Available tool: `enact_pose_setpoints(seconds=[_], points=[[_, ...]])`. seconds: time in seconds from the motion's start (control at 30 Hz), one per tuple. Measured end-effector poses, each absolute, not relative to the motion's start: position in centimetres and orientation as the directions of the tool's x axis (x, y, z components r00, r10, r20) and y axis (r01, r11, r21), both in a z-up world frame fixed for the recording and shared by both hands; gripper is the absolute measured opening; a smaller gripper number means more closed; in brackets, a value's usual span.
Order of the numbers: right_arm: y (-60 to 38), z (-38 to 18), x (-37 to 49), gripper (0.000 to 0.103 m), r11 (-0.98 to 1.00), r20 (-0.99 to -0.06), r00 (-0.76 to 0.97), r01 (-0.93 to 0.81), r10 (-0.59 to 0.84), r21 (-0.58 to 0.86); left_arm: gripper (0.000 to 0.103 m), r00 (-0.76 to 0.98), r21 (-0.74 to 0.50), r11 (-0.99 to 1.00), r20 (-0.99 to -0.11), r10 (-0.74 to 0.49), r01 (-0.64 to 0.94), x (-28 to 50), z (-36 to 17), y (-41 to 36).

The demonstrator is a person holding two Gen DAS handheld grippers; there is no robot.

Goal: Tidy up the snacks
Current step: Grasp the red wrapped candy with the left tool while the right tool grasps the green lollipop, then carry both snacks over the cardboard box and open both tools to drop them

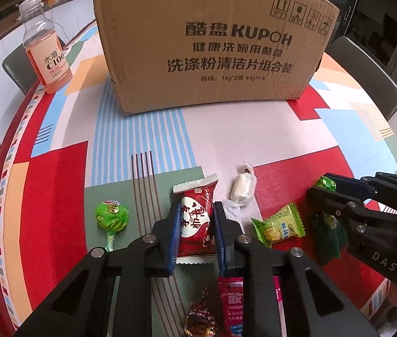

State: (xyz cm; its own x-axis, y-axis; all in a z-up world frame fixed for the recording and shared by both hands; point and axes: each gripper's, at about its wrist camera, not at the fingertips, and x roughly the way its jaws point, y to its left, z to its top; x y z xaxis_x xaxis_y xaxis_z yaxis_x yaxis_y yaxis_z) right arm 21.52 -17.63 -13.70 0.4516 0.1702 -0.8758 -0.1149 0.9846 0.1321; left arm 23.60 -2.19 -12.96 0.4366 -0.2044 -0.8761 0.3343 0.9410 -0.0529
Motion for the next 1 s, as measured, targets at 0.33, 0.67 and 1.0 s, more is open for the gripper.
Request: enact_pose_setpoints(seconds=[0.33,0.67,1.0], points=[[-17.6,-11.8,21.0,0.026,0.982,-0.851,0.493,-0.13,0.182,0.135,0.023,0.493,-0.06,0.942,-0.84,-0.226,0.33,22.4,-10.1,-1.9],[-17.4,-8.2,20.3,0.026,0.978,-0.794,0.573,-0.161,0.202,0.133,0.023,0.571,-0.064,0.943,-0.781,-0.252,0.327,21.3,-5.8,-1.7],[-17.3,-4.3,20.6,0.026,0.974,-0.719,0.658,-0.185,0.223,0.132,0.023,0.664,-0.055,0.944,-0.698,-0.27,0.326,21.6,-0.7,-1.7]])
